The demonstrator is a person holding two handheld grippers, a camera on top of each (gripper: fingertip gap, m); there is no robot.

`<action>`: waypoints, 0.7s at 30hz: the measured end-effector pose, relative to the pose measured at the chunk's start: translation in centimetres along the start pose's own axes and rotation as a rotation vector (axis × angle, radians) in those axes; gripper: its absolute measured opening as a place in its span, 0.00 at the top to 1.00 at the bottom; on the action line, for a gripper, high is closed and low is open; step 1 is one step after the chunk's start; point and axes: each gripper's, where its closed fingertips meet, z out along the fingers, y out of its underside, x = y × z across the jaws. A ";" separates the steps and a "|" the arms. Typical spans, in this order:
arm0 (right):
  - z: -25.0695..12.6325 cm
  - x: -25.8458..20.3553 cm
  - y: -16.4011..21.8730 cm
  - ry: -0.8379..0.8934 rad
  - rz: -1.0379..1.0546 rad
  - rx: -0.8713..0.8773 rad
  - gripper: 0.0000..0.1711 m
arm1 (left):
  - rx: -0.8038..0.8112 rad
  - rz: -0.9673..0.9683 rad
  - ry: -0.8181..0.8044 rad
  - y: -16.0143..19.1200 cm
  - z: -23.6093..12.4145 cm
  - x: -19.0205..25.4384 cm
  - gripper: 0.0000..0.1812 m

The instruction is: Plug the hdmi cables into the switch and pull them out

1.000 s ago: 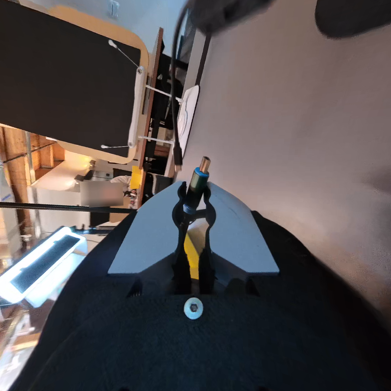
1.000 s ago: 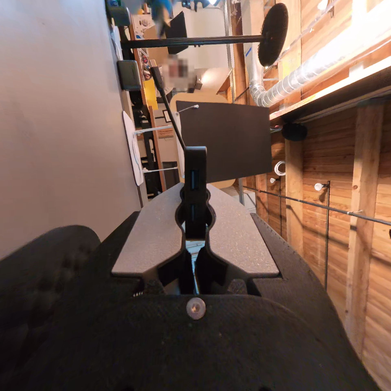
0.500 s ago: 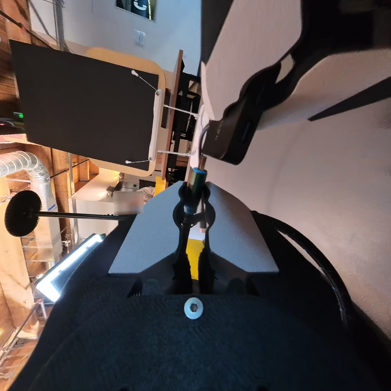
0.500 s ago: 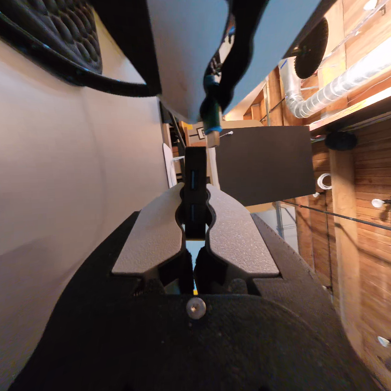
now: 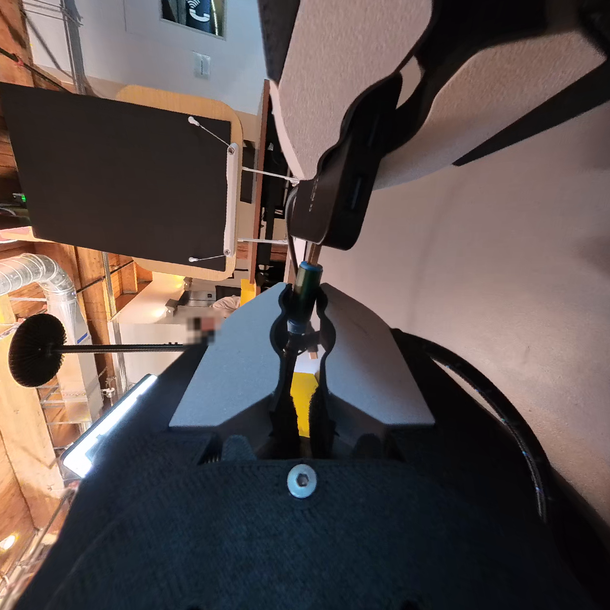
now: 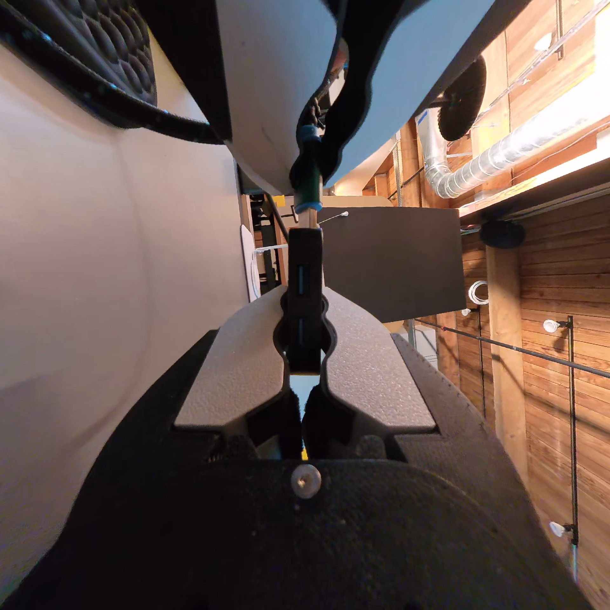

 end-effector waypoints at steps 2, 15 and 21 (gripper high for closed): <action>-0.1 -0.2 0.1 -0.006 -0.022 0.000 0.92 | 0.003 0.021 0.006 0.0 0.1 0.2 0.93; -0.3 -1.2 0.0 -0.075 0.003 0.059 0.92 | 0.089 0.008 0.011 -0.4 0.0 0.5 0.93; -0.4 -0.8 0.0 -0.055 0.003 0.061 0.92 | 0.122 0.022 -0.005 -0.6 -0.3 0.4 0.93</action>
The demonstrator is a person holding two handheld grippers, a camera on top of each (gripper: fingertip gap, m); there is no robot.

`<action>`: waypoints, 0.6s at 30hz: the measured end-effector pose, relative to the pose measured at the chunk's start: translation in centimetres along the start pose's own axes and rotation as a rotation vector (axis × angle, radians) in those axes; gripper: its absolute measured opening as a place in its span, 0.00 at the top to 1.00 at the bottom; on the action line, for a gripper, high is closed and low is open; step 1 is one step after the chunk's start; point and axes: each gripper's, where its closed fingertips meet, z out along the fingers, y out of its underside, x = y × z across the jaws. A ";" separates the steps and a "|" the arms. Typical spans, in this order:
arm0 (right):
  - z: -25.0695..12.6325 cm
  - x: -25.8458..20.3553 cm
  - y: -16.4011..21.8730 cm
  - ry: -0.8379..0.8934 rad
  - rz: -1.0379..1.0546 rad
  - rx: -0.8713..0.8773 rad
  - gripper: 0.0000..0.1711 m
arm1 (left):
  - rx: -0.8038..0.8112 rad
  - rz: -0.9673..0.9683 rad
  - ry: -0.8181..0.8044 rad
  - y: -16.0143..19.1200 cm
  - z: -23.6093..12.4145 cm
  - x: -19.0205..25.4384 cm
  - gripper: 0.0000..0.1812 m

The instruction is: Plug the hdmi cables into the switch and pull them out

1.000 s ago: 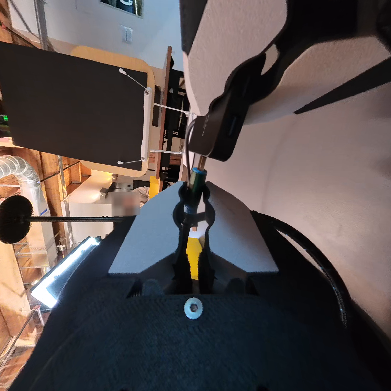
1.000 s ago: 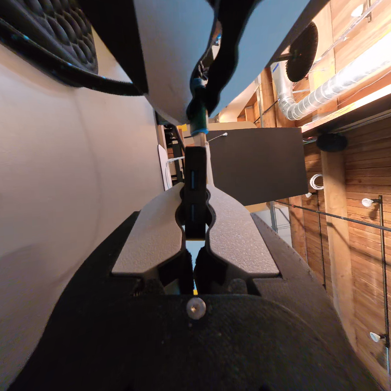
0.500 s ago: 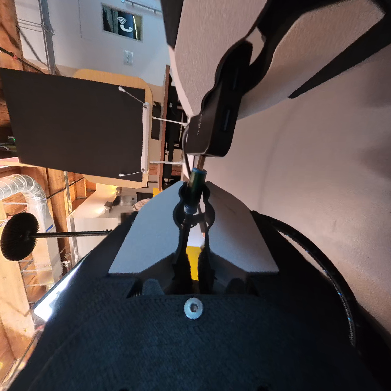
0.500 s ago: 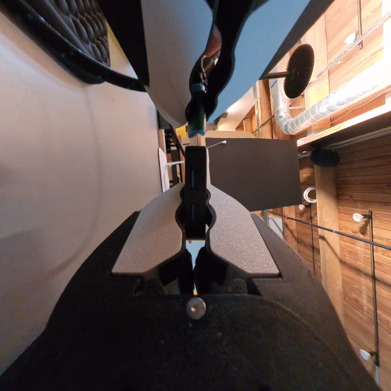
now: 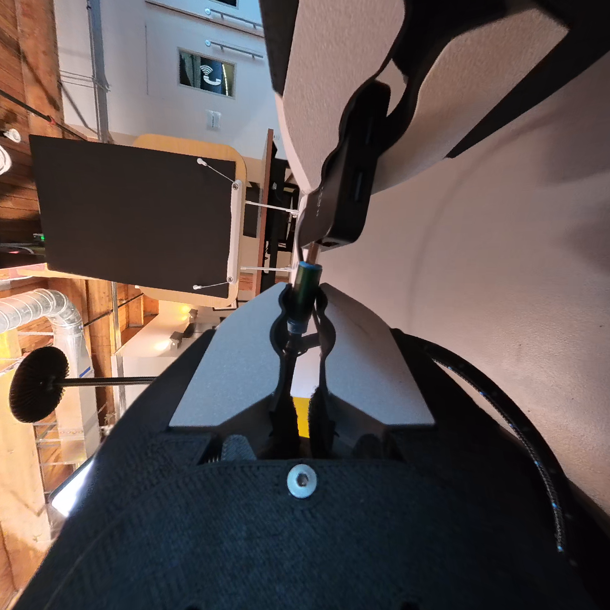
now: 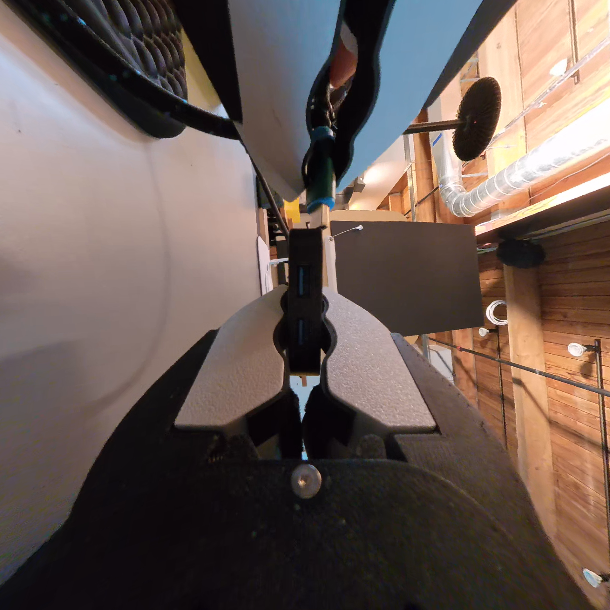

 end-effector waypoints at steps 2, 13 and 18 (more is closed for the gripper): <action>0.0 0.1 0.0 -0.012 0.054 0.010 0.92 | 0.016 -0.038 0.015 -0.1 -0.1 0.0 0.93; 0.5 0.3 -1.0 -0.159 0.423 0.119 0.92 | -0.004 -0.044 -0.083 0.4 -0.1 -1.4 0.93; 0.6 -0.2 -0.5 -0.187 0.379 0.092 0.92 | -0.041 0.030 -0.096 0.2 0.0 -1.3 0.93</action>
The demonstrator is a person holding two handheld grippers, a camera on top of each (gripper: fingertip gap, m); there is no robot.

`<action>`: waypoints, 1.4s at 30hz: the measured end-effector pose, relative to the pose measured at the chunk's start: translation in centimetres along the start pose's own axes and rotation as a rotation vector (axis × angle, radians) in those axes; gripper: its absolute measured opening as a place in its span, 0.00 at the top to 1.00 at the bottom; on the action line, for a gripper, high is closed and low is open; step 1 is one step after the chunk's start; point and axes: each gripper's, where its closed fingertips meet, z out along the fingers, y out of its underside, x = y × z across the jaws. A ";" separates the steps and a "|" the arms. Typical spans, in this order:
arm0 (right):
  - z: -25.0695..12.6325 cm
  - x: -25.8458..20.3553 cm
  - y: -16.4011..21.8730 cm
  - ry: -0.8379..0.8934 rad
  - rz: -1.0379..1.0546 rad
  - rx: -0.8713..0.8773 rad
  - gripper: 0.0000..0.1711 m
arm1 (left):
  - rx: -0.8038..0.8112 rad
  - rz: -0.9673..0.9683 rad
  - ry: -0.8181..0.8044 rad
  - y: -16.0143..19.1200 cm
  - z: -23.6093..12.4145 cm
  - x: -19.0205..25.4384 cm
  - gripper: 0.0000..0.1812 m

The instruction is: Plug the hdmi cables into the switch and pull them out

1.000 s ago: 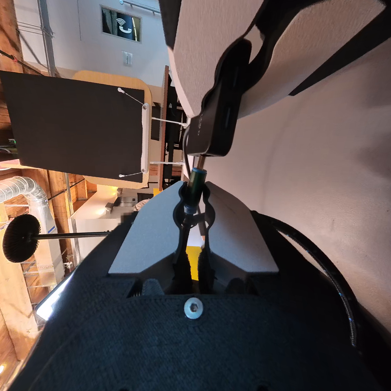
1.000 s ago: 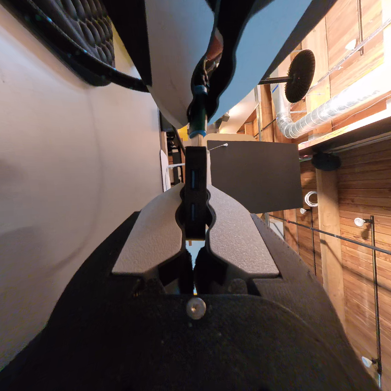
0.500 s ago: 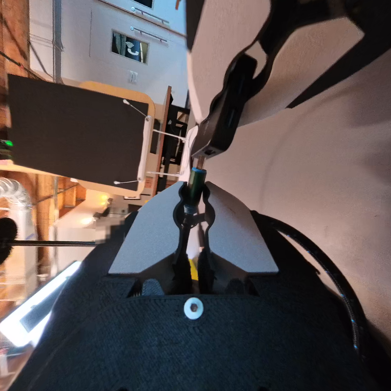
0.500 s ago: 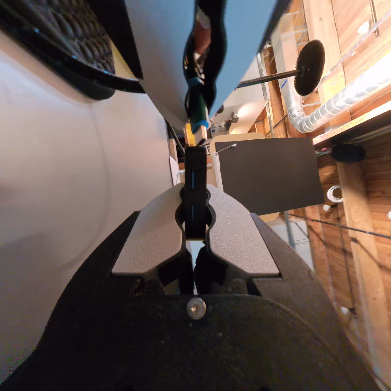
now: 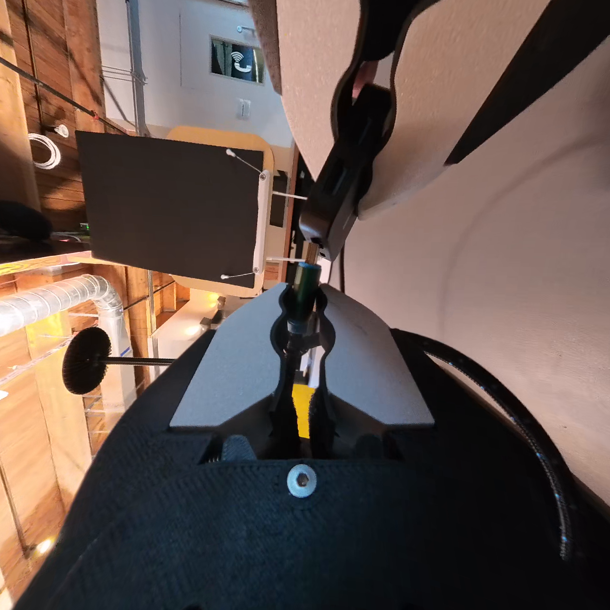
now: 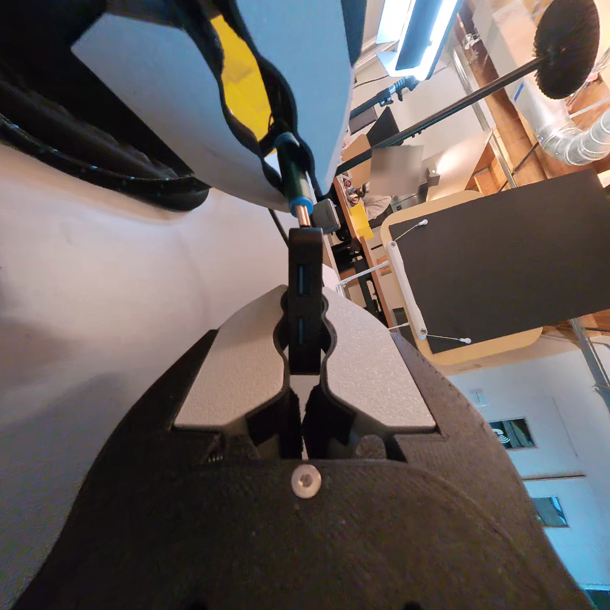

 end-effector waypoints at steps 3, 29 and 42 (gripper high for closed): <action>-0.1 0.0 -0.1 -0.015 0.012 0.015 0.92 | -0.019 0.017 0.007 -0.1 -0.1 0.1 0.93; 0.0 -1.2 2.0 -0.080 -0.062 -0.095 0.92 | -0.012 -0.101 0.262 1.6 0.8 5.0 0.93; -0.9 -1.1 2.4 -0.067 -0.067 -0.100 0.92 | 0.053 -0.128 0.465 3.4 -0.4 7.4 0.69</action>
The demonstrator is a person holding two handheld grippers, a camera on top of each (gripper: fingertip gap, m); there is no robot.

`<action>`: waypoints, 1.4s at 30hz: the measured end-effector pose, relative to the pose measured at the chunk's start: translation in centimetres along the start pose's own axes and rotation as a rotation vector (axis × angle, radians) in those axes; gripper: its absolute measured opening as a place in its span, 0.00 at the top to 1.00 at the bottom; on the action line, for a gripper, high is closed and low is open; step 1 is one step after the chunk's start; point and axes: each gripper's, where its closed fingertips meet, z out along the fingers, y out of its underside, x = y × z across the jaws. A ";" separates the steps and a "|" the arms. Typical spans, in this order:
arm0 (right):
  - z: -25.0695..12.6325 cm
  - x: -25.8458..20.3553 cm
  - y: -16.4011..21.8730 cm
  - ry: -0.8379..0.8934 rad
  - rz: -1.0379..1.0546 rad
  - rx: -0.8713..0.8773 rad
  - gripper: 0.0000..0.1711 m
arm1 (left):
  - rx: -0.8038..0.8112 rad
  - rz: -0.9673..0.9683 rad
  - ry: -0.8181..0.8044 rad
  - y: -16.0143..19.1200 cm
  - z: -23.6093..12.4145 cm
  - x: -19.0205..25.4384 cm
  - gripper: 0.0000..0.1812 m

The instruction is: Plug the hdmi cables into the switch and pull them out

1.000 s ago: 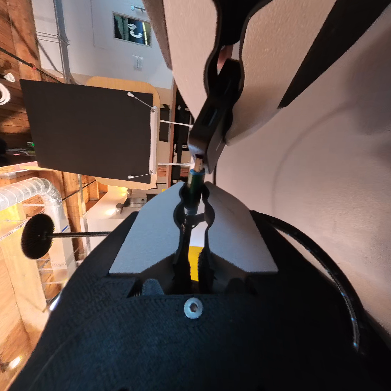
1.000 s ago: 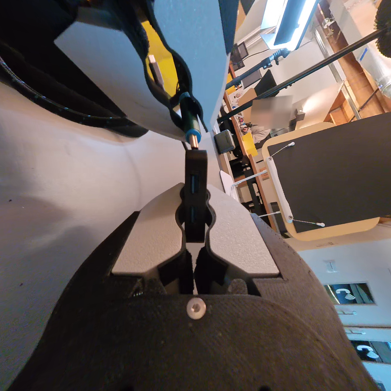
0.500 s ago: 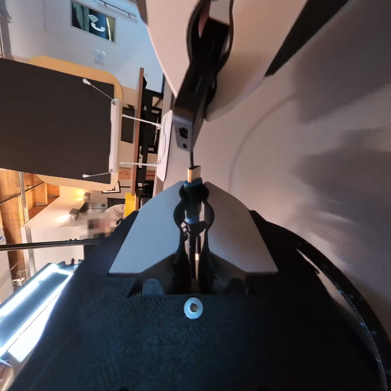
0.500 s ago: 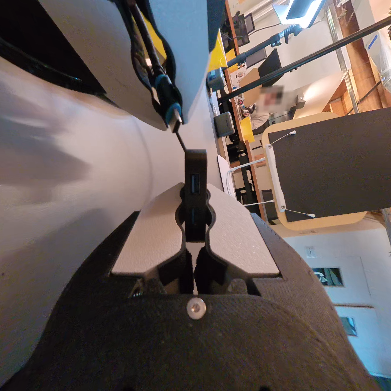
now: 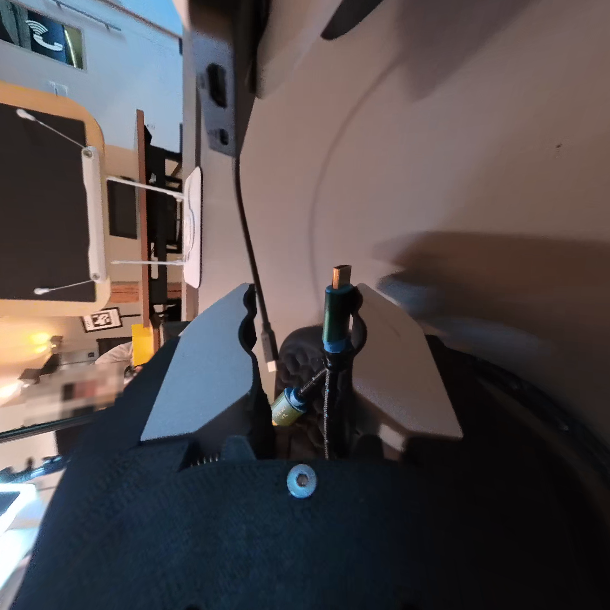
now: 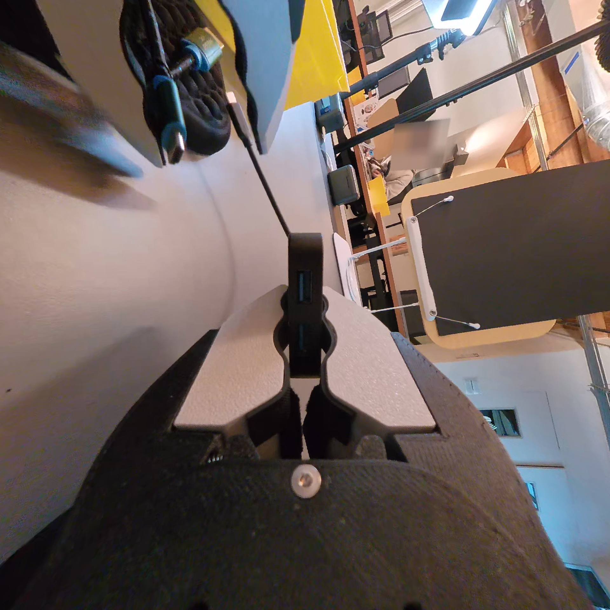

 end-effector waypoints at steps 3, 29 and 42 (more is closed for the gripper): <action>-0.1 -0.3 0.1 -0.005 -0.007 0.006 0.92 | 0.087 -0.099 0.084 0.1 -0.7 0.5 0.65; -0.5 0.1 -0.3 0.026 -0.044 0.037 0.92 | 0.130 -0.283 0.186 4.3 -2.3 -0.9 0.73; -0.7 0.4 -0.2 0.040 -0.013 0.034 0.92 | 0.051 -0.232 0.096 5.6 -1.4 -0.7 0.93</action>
